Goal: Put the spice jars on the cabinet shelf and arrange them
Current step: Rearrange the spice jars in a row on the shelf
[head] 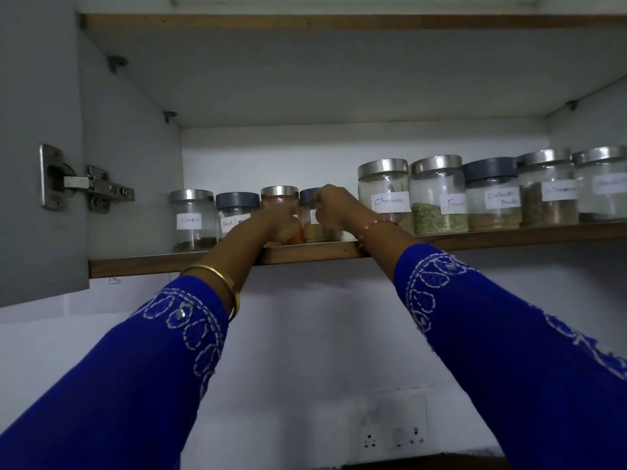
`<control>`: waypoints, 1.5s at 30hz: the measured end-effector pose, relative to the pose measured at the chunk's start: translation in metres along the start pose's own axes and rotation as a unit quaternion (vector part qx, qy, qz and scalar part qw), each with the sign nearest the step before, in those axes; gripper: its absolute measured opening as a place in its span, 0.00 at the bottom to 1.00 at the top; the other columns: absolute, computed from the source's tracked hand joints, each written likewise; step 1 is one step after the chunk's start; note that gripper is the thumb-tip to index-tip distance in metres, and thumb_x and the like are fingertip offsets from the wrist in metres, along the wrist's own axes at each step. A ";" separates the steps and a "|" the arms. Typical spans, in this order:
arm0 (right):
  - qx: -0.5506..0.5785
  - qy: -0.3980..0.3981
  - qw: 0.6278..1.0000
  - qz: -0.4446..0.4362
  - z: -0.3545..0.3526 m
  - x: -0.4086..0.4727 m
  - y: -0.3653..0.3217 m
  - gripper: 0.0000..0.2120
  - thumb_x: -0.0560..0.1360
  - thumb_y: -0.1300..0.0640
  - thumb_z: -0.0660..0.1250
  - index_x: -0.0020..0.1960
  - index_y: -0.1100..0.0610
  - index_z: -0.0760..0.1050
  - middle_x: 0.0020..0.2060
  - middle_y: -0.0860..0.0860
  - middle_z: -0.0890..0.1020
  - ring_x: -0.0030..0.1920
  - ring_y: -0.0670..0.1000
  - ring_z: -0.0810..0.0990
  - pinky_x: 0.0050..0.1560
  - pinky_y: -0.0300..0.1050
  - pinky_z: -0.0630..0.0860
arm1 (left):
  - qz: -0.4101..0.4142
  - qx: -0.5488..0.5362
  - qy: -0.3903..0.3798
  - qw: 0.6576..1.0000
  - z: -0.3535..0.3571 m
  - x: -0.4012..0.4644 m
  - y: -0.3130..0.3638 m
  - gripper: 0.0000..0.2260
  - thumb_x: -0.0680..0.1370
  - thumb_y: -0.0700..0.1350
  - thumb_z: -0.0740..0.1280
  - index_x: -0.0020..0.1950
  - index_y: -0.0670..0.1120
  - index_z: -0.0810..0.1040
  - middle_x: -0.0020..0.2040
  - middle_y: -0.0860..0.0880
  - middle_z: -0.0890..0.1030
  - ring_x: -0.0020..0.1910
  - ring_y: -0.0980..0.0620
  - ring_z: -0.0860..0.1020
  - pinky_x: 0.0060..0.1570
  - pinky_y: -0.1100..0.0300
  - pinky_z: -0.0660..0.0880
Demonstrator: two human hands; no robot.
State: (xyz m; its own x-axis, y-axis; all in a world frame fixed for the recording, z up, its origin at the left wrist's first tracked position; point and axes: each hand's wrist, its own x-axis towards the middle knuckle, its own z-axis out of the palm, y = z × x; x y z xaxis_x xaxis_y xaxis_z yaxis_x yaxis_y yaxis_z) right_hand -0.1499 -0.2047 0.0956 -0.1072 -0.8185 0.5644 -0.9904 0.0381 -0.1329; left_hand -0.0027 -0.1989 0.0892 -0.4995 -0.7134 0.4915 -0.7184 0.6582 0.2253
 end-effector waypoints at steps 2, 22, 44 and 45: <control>0.096 0.064 0.993 -0.007 -0.021 -0.032 -0.025 0.17 0.75 0.67 0.59 0.62 0.62 0.75 0.60 0.58 0.78 0.61 0.57 0.75 0.61 0.44 0.70 | 0.024 -0.022 0.038 0.999 0.000 -0.008 0.003 0.15 0.79 0.39 0.56 0.63 0.39 0.73 0.63 0.40 0.75 0.62 0.42 0.73 0.63 0.49 0.70; 0.183 0.311 0.920 0.156 -0.064 -0.150 0.099 0.21 0.69 0.66 0.72 0.60 0.63 0.72 0.61 0.60 0.73 0.58 0.58 0.76 0.56 0.43 0.72 | 0.112 -0.099 0.180 0.972 0.044 -0.053 0.118 0.19 0.77 0.38 0.60 0.68 0.38 0.67 0.67 0.39 0.71 0.66 0.42 0.70 0.63 0.55 0.67; 0.157 0.282 0.924 0.205 -0.065 -0.141 0.103 0.26 0.64 0.53 0.77 0.56 0.64 0.73 0.53 0.59 0.81 0.54 0.57 0.79 0.46 0.44 0.73 | -0.029 -0.170 0.223 0.959 0.054 -0.032 0.129 0.17 0.72 0.43 0.71 0.56 0.37 0.74 0.57 0.40 0.78 0.56 0.42 0.77 0.43 0.58 0.69; 0.158 0.277 0.925 0.208 -0.065 -0.141 0.103 0.27 0.64 0.53 0.77 0.56 0.64 0.73 0.53 0.59 0.81 0.54 0.57 0.79 0.46 0.44 0.73 | -0.033 -0.166 0.222 0.960 0.055 -0.031 0.130 0.16 0.72 0.42 0.71 0.56 0.37 0.75 0.57 0.40 0.78 0.55 0.42 0.77 0.43 0.58 0.69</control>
State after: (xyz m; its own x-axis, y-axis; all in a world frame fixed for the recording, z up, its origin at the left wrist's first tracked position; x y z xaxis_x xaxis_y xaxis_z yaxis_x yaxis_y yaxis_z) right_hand -0.2420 -0.0482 0.0558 -0.5884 -0.3476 0.7301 -0.7879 0.0435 -0.6143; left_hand -0.1073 -0.1044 0.0573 -0.1502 -0.6321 0.7602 -0.5101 0.7082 0.4881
